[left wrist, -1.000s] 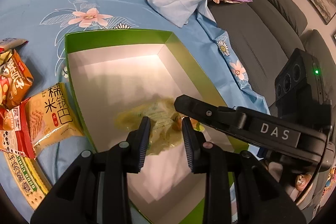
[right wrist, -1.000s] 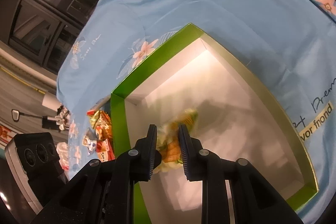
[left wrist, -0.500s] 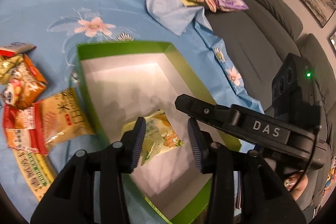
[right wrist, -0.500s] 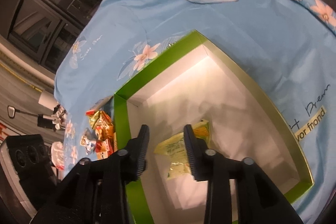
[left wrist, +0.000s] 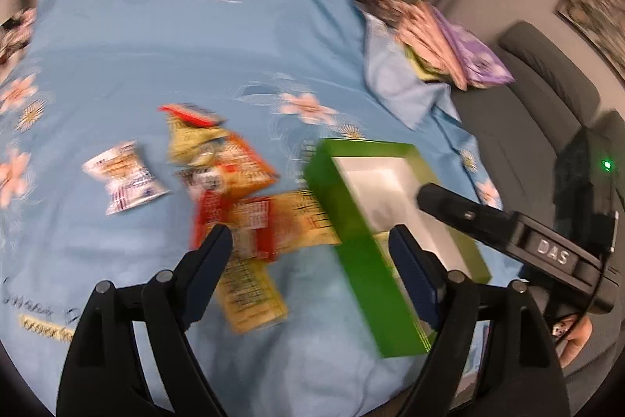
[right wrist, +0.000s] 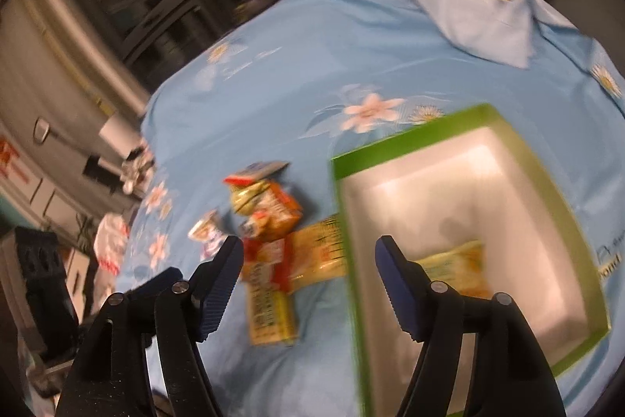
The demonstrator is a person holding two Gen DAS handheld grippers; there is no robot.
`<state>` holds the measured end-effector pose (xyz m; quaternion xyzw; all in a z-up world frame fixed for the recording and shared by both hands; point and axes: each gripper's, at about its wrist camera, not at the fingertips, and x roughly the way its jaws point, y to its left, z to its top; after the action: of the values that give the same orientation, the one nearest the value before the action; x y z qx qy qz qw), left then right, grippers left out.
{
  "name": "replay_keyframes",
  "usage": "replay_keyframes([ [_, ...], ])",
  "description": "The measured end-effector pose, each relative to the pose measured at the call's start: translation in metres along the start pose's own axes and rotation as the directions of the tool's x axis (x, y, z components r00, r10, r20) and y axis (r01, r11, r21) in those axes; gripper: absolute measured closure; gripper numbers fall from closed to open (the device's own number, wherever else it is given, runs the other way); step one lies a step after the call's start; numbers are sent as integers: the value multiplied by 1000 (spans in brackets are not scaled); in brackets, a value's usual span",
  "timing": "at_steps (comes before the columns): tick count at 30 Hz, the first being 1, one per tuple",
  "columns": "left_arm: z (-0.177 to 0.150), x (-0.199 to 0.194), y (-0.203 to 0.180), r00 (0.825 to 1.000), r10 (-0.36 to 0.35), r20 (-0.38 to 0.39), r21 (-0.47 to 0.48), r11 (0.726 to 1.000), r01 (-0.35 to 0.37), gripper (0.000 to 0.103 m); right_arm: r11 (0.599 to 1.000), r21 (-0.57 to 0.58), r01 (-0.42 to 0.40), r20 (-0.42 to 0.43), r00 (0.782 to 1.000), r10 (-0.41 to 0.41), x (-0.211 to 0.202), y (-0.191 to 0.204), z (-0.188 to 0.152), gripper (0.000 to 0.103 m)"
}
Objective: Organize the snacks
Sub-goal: 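Move the right gripper back to the snack pile, then grasp the soda cracker pack with the right gripper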
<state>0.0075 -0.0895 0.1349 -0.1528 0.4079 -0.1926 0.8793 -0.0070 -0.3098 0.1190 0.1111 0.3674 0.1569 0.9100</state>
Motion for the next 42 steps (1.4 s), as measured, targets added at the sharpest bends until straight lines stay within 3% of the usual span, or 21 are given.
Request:
replay_keyframes([
  [8,-26,-6,61,998,54,-32,-131,990,-57,21,990,-106,-87,-118,990,75,42,53,-14,32],
  [14,-39,18,77,994,53,-92,-171,983,-68,28,984,-107,-144,-252,961,114,88,69,-34,32],
  [19,-46,42,79,987,39,-154,-168,984,-65,43,991,-70,-111,-332,940,82,119,61,-44,54],
  [23,-49,53,76,983,18,-182,-155,987,-46,49,997,-64,-48,-354,935,23,131,52,-46,58],
  [27,-52,60,77,978,-10,-208,-176,984,-28,50,997,-60,-49,-400,916,21,139,44,-51,58],
  [29,-53,62,78,976,-12,-219,-186,982,-30,53,997,-64,-32,-399,917,4,140,42,-52,58],
  [35,-57,64,76,977,22,-214,-146,988,-55,59,998,-26,-50,-436,899,34,154,35,-55,58],
  [38,-57,67,76,977,0,-211,-150,988,-32,66,997,-14,-72,-444,894,58,159,34,-56,57],
  [42,-56,66,78,977,-14,-212,-165,986,-21,66,996,-20,-90,-438,896,73,158,39,-58,53],
])
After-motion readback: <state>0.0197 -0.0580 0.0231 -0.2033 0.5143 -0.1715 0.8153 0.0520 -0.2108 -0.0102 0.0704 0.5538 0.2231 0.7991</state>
